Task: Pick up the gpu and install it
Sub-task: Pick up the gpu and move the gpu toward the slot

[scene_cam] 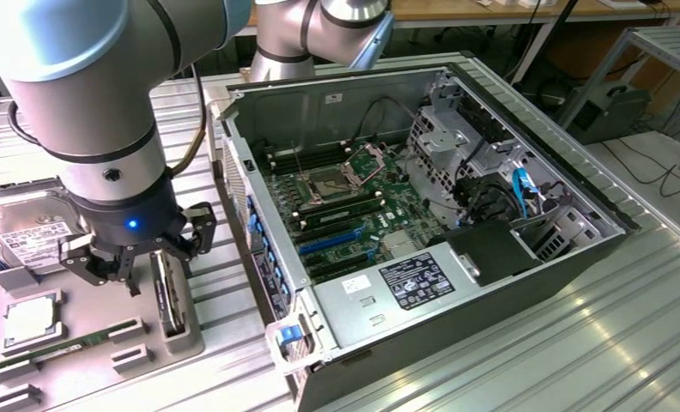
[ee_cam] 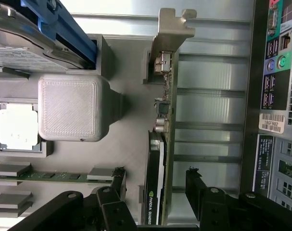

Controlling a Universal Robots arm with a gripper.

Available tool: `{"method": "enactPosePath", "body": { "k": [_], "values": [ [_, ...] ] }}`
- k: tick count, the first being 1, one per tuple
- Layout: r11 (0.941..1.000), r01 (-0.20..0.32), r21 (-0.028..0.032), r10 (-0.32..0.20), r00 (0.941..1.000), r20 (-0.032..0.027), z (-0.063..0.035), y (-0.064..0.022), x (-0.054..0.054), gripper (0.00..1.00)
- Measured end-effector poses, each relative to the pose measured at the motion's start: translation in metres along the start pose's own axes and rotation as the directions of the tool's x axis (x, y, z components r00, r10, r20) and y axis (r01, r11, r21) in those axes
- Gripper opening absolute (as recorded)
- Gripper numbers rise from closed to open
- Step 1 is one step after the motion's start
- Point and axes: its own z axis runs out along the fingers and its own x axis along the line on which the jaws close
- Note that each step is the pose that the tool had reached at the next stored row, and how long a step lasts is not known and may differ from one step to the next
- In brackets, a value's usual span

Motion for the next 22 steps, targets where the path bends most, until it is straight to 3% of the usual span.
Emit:
{"method": "enactPosePath", "body": {
  "k": [22],
  "values": [
    [0.9997,-0.024,0.0004,0.024,0.9997,-0.0005,0.0133,0.0036,0.0,0.62]
  ]
}}
